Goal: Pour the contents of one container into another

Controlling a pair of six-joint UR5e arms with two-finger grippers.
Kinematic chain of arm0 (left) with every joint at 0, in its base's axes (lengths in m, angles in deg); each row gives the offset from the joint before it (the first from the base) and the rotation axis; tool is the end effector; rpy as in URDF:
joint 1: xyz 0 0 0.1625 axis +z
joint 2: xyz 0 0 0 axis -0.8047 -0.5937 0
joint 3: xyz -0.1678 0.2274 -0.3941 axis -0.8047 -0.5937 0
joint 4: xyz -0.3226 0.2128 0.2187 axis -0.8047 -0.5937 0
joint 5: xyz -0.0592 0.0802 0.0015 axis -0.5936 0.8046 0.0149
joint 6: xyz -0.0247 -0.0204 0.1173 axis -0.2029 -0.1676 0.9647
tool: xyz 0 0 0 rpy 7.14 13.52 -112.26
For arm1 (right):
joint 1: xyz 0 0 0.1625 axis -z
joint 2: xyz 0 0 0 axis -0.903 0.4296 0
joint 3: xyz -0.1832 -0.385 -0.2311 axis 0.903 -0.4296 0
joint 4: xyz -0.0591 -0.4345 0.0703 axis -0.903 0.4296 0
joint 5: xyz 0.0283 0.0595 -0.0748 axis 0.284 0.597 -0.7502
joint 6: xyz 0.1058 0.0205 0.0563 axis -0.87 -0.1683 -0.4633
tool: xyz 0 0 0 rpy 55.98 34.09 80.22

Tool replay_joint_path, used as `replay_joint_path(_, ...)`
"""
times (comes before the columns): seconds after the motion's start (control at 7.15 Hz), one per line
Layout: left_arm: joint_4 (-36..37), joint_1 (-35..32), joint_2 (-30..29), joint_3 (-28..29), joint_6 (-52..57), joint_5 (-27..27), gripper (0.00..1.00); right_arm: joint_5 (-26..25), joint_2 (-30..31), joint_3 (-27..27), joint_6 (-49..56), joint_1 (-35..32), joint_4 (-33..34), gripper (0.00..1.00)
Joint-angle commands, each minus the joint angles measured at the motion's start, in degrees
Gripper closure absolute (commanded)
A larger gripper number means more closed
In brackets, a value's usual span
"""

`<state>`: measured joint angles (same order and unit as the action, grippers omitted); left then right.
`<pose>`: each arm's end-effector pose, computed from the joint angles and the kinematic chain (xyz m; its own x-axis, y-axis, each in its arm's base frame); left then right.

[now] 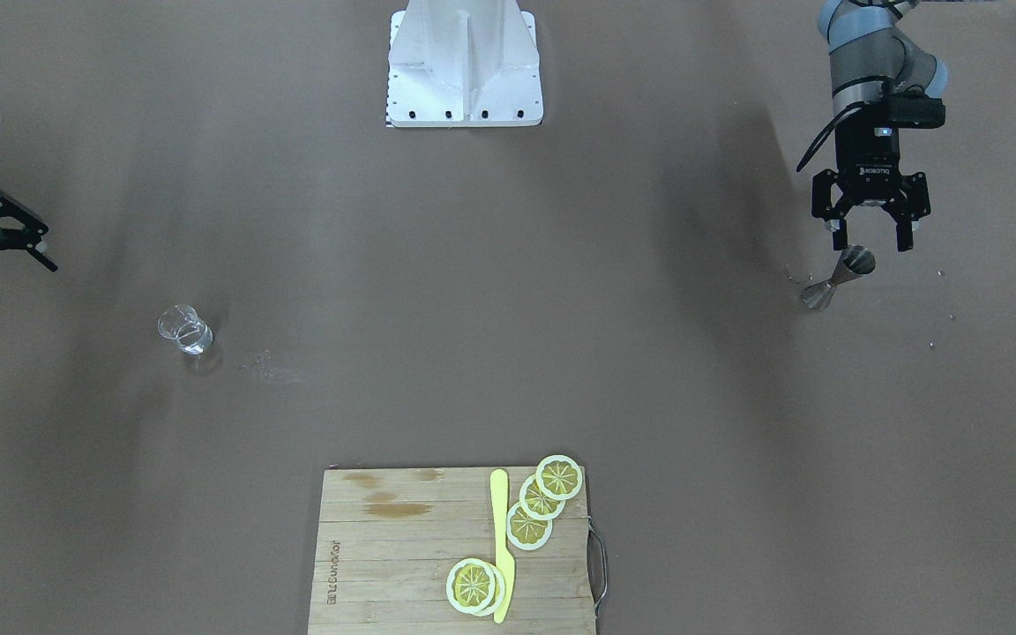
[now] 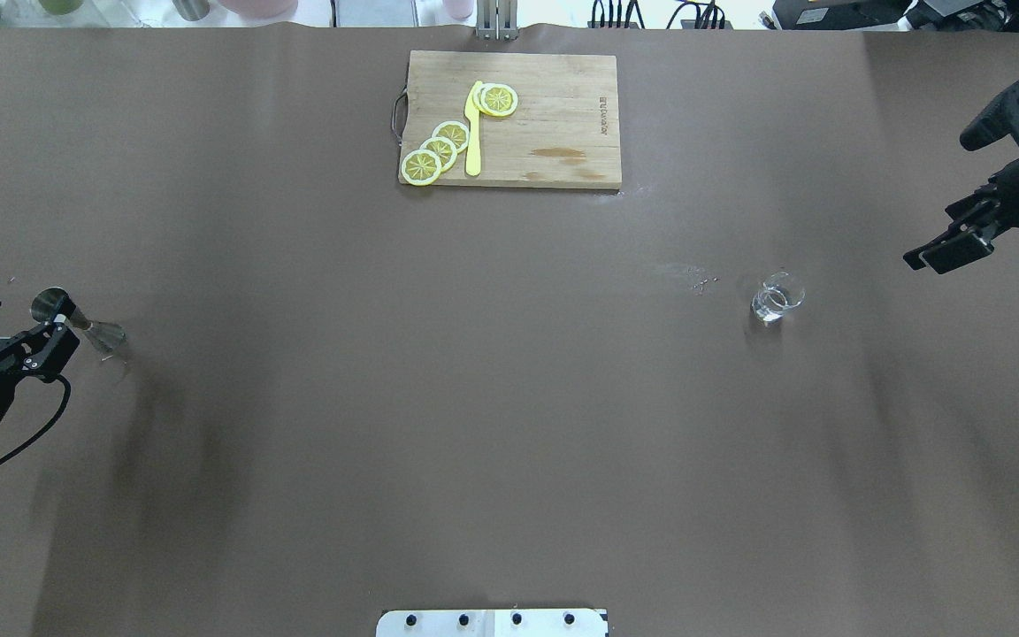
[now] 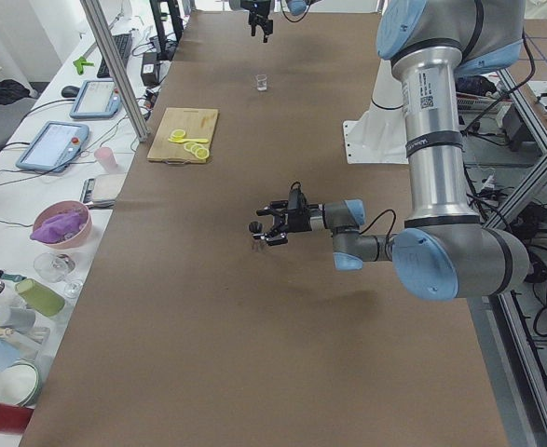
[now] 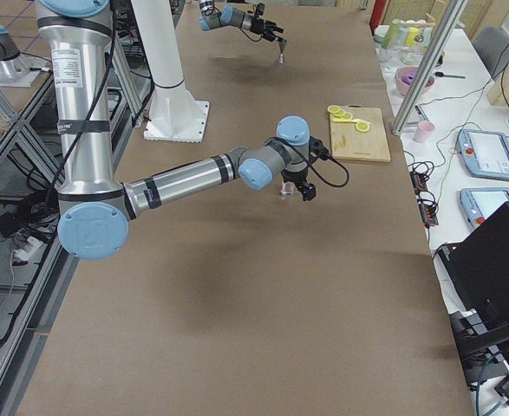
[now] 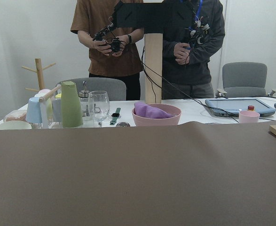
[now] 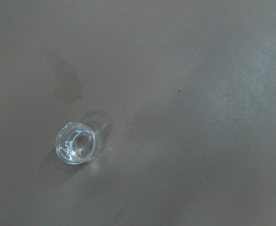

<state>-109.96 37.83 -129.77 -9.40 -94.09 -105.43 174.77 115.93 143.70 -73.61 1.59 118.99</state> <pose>0.3086 -0.3342 0.6311 0.7037 0.0380 -0.7095 0.6730 0.2844 0.6827 -0.2058 -0.5235 0.5211 0.5030 -0.6913 0.5187 0.3281 0.7079 0.6254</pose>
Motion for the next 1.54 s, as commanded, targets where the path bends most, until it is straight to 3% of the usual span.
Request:
replay_joint_path(0.0,0.0,0.2,-1.0,1.0,0.0,0.3,0.06,-1.2,0.3,0.1,0.5,2.5,-1.3,0.00)
replay_joint_path(0.14,0.0,0.2,-1.6,1.8,0.0,1.0,0.06,-2.9,0.5,-1.4,0.1,6.2,-5.3,0.00)
replay_joint_path(0.42,-0.1,0.2,-2.5,3.2,-0.2,1.1,0.06,-4.0,-3.2,-11.9,-0.4,9.9,-18.3,0.02)
replay_joint_path(0.84,-0.2,0.2,-5.0,6.6,-0.6,2.2,0.06,-8.8,-3.6,-14.1,-6.6,14.3,-28.6,0.02)
replay_joint_path(0.98,-0.9,0.5,-5.5,7.3,-0.6,2.3,0.06,-9.9,-3.6,-17.8,-7.4,15.3,-36.0,0.01)
replay_joint_path(1.12,-1.2,0.6,-5.6,7.9,-0.6,2.3,0.06,-9.1,-3.6,-20.5,-8.7,15.2,-42.0,0.02)
replay_joint_path(1.4,-1.5,0.9,-6.7,9.7,-0.7,3.1,0.06,-8.7,-3.6,-21.5,-12.1,15.2,-47.0,0.02)
